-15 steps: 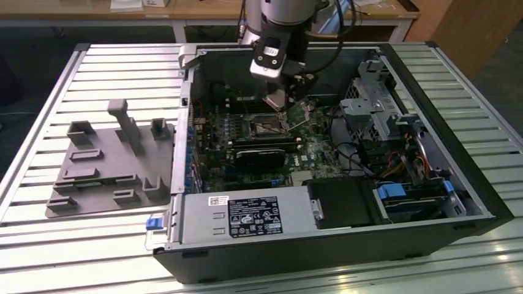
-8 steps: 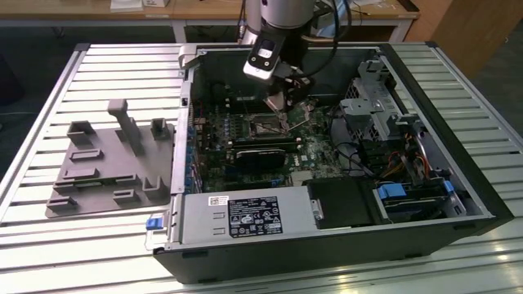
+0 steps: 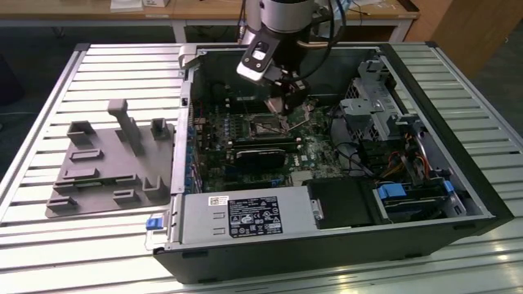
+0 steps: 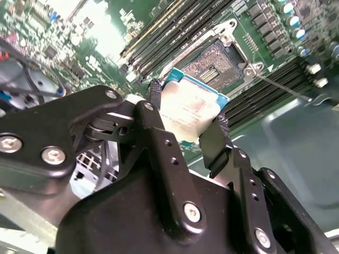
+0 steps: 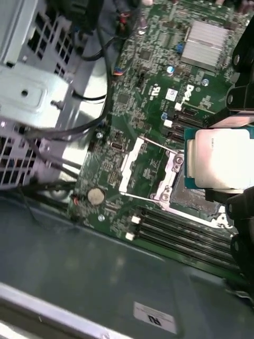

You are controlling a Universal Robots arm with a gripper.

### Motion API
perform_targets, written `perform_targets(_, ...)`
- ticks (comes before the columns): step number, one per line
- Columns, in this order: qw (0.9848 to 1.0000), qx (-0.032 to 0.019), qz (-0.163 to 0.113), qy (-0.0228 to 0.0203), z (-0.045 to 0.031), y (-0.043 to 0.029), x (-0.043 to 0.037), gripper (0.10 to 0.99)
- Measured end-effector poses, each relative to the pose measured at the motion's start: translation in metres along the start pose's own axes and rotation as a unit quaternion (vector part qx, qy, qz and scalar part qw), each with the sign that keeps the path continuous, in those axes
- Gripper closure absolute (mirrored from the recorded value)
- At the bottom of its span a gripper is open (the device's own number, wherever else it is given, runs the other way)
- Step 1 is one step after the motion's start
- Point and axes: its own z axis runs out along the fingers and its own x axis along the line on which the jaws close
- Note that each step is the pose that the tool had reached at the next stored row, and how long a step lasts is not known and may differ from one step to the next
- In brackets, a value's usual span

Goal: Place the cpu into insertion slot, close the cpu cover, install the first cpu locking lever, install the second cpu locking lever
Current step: 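Place the cpu into insertion slot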

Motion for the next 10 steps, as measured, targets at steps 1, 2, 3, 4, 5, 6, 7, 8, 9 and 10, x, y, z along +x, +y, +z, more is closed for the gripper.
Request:
perform_targets(1,1.0000,-0.0002,0.010,-0.0009,0.0009,-0.0001,0.0000,0.549)
perform_targets(2,0.9998,-0.0004,0.018,-0.0016,0.0017,-0.0002,0.0000,0.549)
perform_targets(3,0.9996,-0.0005,0.027,-0.0024,0.0026,-0.0002,-0.0001,0.549)
perform_targets(4,0.9993,-0.0007,0.037,-0.0033,0.0034,-0.0003,-0.0001,0.549)
perform_targets(5,0.9989,-0.0009,0.046,-0.0041,0.0042,-0.0004,-0.0001,0.549)
perform_targets(6,0.9985,-0.0011,0.055,-0.0049,0.0049,-0.0004,-0.0001,0.549)
perform_targets(7,0.9980,-0.0012,0.064,-0.0057,0.0056,-0.0005,-0.0001,0.549)
perform_targets(8,0.9973,-0.0014,0.073,-0.0065,0.0064,-0.0006,-0.0001,0.549)
perform_targets(9,0.9966,-0.0016,0.082,-0.0073,0.0071,-0.0006,-0.0001,0.549)
perform_targets(10,0.9959,-0.0018,0.090,-0.0081,0.0079,-0.0007,-0.0001,0.549)
